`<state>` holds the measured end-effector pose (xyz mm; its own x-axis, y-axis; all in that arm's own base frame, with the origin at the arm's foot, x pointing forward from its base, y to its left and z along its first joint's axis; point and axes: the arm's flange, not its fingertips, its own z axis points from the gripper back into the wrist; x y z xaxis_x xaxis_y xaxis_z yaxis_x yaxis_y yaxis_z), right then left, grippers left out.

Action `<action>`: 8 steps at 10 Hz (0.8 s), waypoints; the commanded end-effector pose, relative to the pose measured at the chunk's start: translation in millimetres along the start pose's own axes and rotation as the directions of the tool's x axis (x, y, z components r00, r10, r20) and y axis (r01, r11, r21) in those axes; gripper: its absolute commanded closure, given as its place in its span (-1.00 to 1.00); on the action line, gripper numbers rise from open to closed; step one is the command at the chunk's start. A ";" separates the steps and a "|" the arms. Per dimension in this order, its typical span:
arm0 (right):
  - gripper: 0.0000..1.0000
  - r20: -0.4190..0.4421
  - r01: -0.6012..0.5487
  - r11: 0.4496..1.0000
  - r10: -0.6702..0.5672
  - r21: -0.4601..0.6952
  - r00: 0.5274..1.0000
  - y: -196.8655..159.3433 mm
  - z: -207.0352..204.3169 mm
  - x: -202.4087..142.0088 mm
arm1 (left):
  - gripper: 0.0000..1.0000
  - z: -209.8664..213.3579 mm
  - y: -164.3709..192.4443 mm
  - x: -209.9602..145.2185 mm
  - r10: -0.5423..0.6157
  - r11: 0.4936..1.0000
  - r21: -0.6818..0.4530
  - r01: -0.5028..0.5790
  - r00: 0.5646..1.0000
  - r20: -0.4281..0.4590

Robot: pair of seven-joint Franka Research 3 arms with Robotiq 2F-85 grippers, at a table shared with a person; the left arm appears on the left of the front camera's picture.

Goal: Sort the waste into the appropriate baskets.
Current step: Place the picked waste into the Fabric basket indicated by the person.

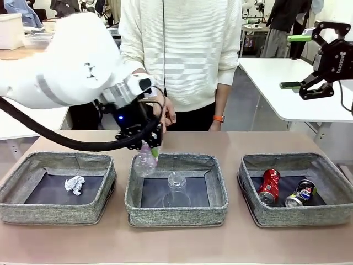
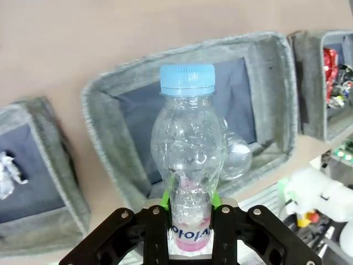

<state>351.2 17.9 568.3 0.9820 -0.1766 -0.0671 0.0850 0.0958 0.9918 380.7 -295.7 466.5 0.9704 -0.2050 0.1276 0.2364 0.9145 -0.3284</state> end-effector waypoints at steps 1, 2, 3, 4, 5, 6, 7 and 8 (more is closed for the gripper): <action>-1.00 -0.005 0.003 1.000 -0.003 -0.003 1.000 1.8 0.2 -0.5 | 0.54 1.2 -10.4 11.3 0.033 0.999 -0.030 -0.033 0.999 -0.009; -1.00 -0.005 0.003 1.000 -0.003 -0.003 1.000 1.8 0.2 -0.5 | 0.54 0.8 -9.7 13.0 0.042 0.999 -0.025 -0.042 0.999 -0.008; -1.00 -0.005 0.003 1.000 -0.003 -0.003 1.000 1.8 0.2 -0.5 | 0.54 0.7 -10.0 13.8 0.042 0.999 -0.027 -0.042 0.999 -0.014; -1.00 -0.005 0.003 1.000 -0.003 -0.003 1.000 1.8 0.2 -0.5 | 0.54 -0.5 -9.5 14.3 0.043 0.999 -0.025 -0.043 0.999 -0.020; -1.00 -0.005 0.003 1.000 -0.003 -0.003 1.000 1.8 0.2 -0.5 | 0.06 -1.9 -9.0 14.9 0.041 0.999 -0.024 -0.042 0.999 -0.024; -1.00 -0.005 0.003 1.000 -0.003 -0.003 1.000 1.8 0.2 -0.5 | -0.61 -2.2 -9.5 15.2 0.029 0.999 -0.032 -0.031 0.999 -0.032; -1.00 -0.005 0.003 1.000 -0.003 -0.003 1.000 1.8 0.2 -0.5 | -1.00 -1.6 -9.4 15.3 0.033 0.999 -0.034 -0.034 0.999 -0.026; -1.00 -0.005 0.003 1.000 -0.003 -0.003 1.000 1.8 0.2 -0.5 | -1.00 -1.3 -9.5 15.4 0.037 0.999 -0.035 -0.038 0.999 -0.026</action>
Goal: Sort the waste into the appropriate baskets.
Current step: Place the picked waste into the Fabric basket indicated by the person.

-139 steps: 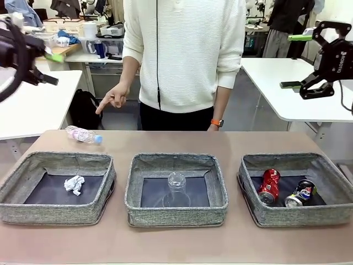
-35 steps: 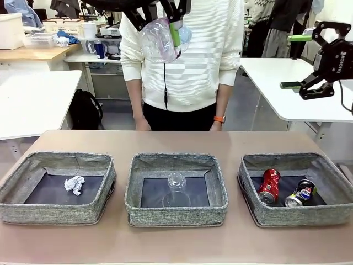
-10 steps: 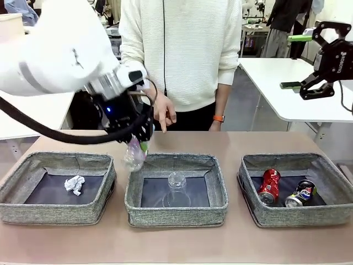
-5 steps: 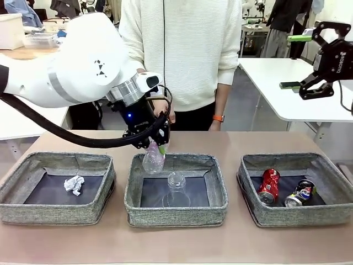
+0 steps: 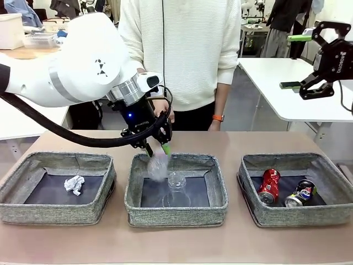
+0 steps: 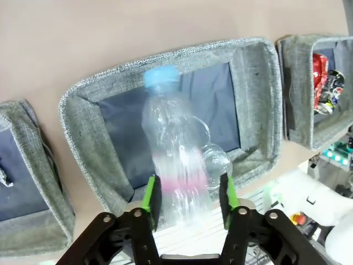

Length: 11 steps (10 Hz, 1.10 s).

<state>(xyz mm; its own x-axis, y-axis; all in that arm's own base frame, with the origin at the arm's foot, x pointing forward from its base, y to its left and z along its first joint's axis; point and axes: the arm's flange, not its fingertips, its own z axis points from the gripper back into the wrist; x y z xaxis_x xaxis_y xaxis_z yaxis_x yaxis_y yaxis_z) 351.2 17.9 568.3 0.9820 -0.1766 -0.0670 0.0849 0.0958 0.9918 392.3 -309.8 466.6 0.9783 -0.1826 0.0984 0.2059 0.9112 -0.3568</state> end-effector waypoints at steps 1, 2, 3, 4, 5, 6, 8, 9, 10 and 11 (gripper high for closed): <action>-1.00 -0.005 0.003 1.000 -0.003 -0.003 1.000 1.8 0.2 -0.5 | -1.00 4.4 0.0 0.8 0.007 1.000 -0.006 -0.007 1.000 -0.003; -1.00 -0.005 0.003 1.000 -0.003 -0.003 1.000 1.8 0.2 -0.5 | -1.00 4.7 0.0 1.0 0.009 1.000 -0.006 -0.009 1.000 -0.004; -1.00 -0.005 0.003 1.000 -0.003 -0.003 1.000 1.8 0.2 -0.5 | -1.00 5.0 -0.1 0.9 0.010 1.000 -0.005 -0.010 1.000 -0.003; -1.00 -0.005 0.003 1.000 -0.003 -0.003 1.000 1.8 0.2 -0.5 | -1.00 5.1 -0.2 0.9 0.010 1.000 -0.003 -0.010 1.000 -0.005; -1.00 -0.005 0.003 1.000 -0.003 -0.003 1.000 1.8 0.2 -0.5 | -1.00 7.8 0.0 1.0 0.005 1.000 -0.002 -0.005 1.000 -0.011; -1.00 -0.005 0.003 1.000 -0.003 -0.003 1.000 1.8 0.2 -0.5 | -1.00 16.2 3.4 4.3 0.001 0.999 0.042 0.000 1.000 -0.009; -1.00 -0.005 0.003 1.000 -0.003 -0.003 1.000 1.8 0.2 -0.5 | -1.00 85.9 30.1 6.9 -0.073 0.993 -0.106 0.059 0.988 -0.133; -1.00 -0.005 0.003 1.000 -0.003 -0.003 1.000 1.8 0.2 -0.5 | -1.00 135.6 50.5 -1.7 -0.175 0.951 -0.284 0.120 0.969 -0.175; -1.00 -0.005 0.003 1.000 -0.003 -0.003 1.000 1.8 0.2 -0.5 | -1.00 180.0 69.0 -12.6 -0.168 0.935 -0.337 0.111 0.975 -0.147; -1.00 -0.005 0.003 1.000 -0.003 -0.003 1.000 1.8 0.2 -0.5 | -1.00 214.4 85.7 -22.3 -0.222 0.889 -0.435 0.146 0.967 -0.128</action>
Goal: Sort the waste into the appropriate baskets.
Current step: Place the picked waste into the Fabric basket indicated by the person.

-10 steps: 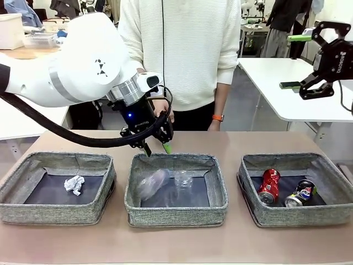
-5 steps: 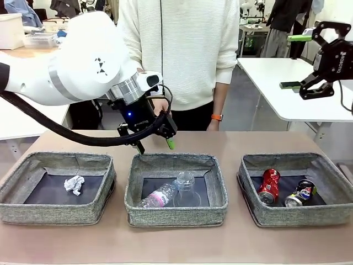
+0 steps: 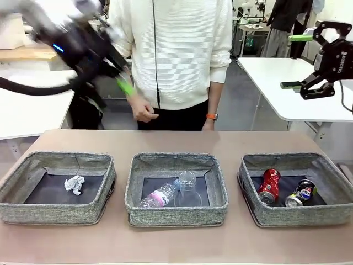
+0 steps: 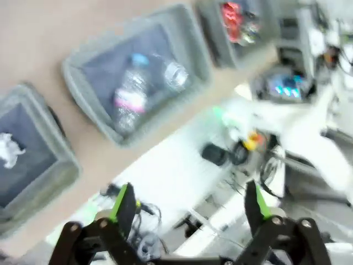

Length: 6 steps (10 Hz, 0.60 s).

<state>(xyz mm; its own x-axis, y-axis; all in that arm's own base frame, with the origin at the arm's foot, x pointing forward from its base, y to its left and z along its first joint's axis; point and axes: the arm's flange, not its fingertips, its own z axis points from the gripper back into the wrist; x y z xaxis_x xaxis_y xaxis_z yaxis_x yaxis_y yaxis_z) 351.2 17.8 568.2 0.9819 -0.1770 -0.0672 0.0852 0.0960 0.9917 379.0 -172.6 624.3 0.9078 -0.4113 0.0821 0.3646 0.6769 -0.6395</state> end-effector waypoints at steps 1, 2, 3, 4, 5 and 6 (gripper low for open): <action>-1.00 -0.005 0.002 1.000 -0.002 -0.003 1.000 1.9 0.1 -0.5 | -1.00 50.6 21.6 -18.8 -0.028 0.973 -0.227 0.026 1.000 -0.005; -1.00 -0.005 0.002 1.000 -0.002 -0.003 1.000 1.9 0.1 -0.5 | -1.00 64.4 37.2 -29.1 -0.004 0.961 -0.276 0.014 0.999 0.037; -1.00 -0.005 0.002 1.000 -0.002 -0.003 1.000 1.9 0.1 -0.5 | -1.00 78.0 59.6 -41.2 0.034 0.926 -0.378 0.002 0.995 0.089; -1.00 -0.005 0.002 1.000 -0.002 -0.003 1.000 1.9 0.1 -0.5 | -1.00 92.3 89.1 -57.1 0.146 0.863 -0.504 -0.024 0.968 0.204; -1.00 -0.005 0.002 1.000 -0.002 -0.003 1.000 1.9 0.1 -0.5 | -1.00 101.9 125.2 -75.5 0.300 0.727 -0.687 -0.012 0.905 0.302; -1.00 -0.005 0.002 1.000 -0.002 -0.003 1.000 1.9 0.1 -0.5 | -1.00 101.8 149.8 -88.4 0.414 0.633 -0.774 -0.007 0.848 0.330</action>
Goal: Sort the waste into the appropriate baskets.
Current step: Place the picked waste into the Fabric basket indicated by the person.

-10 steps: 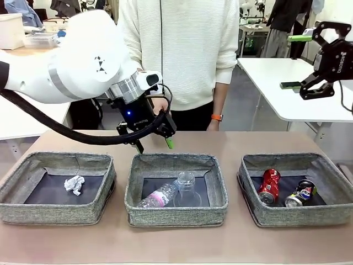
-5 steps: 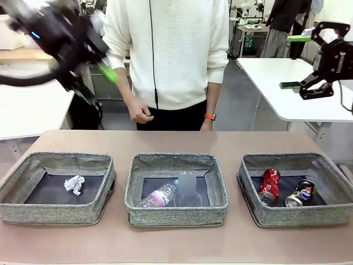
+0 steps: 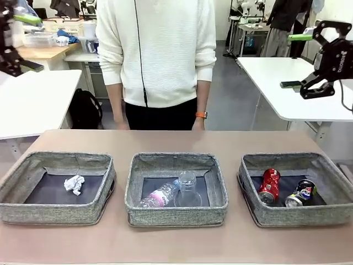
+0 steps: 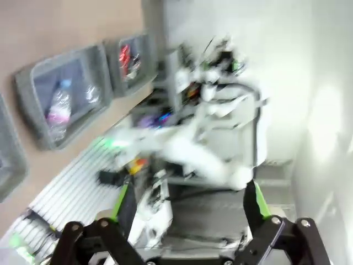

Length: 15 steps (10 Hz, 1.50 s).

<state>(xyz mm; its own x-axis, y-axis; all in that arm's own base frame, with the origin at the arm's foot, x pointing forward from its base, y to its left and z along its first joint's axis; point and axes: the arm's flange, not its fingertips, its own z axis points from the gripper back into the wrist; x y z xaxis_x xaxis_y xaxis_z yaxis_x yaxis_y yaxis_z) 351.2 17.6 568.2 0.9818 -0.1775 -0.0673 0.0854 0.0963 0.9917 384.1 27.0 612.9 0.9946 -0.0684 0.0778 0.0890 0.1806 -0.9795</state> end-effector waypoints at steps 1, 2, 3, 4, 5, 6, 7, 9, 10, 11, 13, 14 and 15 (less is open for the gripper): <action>-1.00 -0.006 0.002 1.000 -0.002 -0.003 1.000 1.9 -0.1 -0.6 | -1.00 8.1 29.3 -12.2 0.191 0.948 -0.296 -0.115 0.951 0.242; -1.00 -0.006 0.002 1.000 -0.002 -0.003 1.000 1.9 -0.1 -0.6 | -1.00 0.0 0.0 0.0 0.000 1.000 0.000 0.000 1.000 0.000; -1.00 -0.006 0.002 1.000 -0.002 -0.003 1.000 1.9 -0.1 -0.6 | -1.00 0.0 0.0 0.0 0.000 1.000 0.000 0.000 1.000 0.000; -1.00 -0.006 0.002 1.000 -0.002 -0.003 1.000 1.9 -0.1 -0.6 | -1.00 0.0 0.0 0.0 0.000 1.000 0.000 0.000 1.000 0.000; -1.00 -0.006 0.002 1.000 -0.002 -0.003 1.000 1.9 -0.1 -0.6 | -1.00 0.0 0.0 0.0 0.000 1.000 0.000 0.000 1.000 0.000; -1.00 -0.006 0.002 1.000 -0.002 -0.003 1.000 1.9 -0.1 -0.6 | -1.00 0.0 0.0 0.0 0.000 1.000 0.000 0.000 1.000 0.000; -1.00 -0.006 0.002 1.000 -0.002 -0.003 1.000 1.9 -0.1 -0.6 | -1.00 0.0 0.0 0.0 0.000 1.000 0.000 0.000 1.000 0.000; -1.00 -0.006 0.002 1.000 -0.002 -0.003 1.000 1.9 -0.1 -0.6 | -1.00 0.0 0.0 0.0 0.000 1.000 0.000 0.000 1.000 0.000; -1.00 -0.006 0.002 1.000 -0.002 -0.003 1.000 1.9 -0.1 -0.6 | -1.00 0.0 0.0 0.0 0.000 1.000 0.000 0.000 1.000 0.000; -1.00 -0.006 0.002 1.000 -0.002 -0.003 1.000 1.9 -0.1 -0.6 | -1.00 0.0 0.0 0.0 0.000 1.000 0.000 0.000 1.000 0.000; -1.00 -0.006 0.002 1.000 -0.002 -0.003 1.000 1.9 -0.1 -0.6 | -1.00 0.0 0.0 0.0 0.000 1.000 0.000 0.000 1.000 0.000; -1.00 -0.006 0.002 1.000 -0.002 -0.003 1.000 1.9 -0.1 -0.6 | -1.00 0.0 0.0 0.0 0.000 1.000 0.000 0.000 1.000 0.000; -1.00 -0.006 0.002 1.000 -0.002 -0.003 1.000 1.9 -0.1 -0.6 | -1.00 0.0 0.0 0.0 0.000 1.000 0.000 0.000 1.000 0.000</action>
<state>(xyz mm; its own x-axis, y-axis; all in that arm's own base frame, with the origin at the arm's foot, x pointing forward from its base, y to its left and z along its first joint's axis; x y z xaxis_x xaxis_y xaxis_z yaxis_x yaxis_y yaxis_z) 351.2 17.7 568.3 0.9819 -0.1774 -0.0670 0.0852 0.0966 0.9917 386.6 24.0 612.8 0.9970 -0.0511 0.0589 0.0673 0.1826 -0.9809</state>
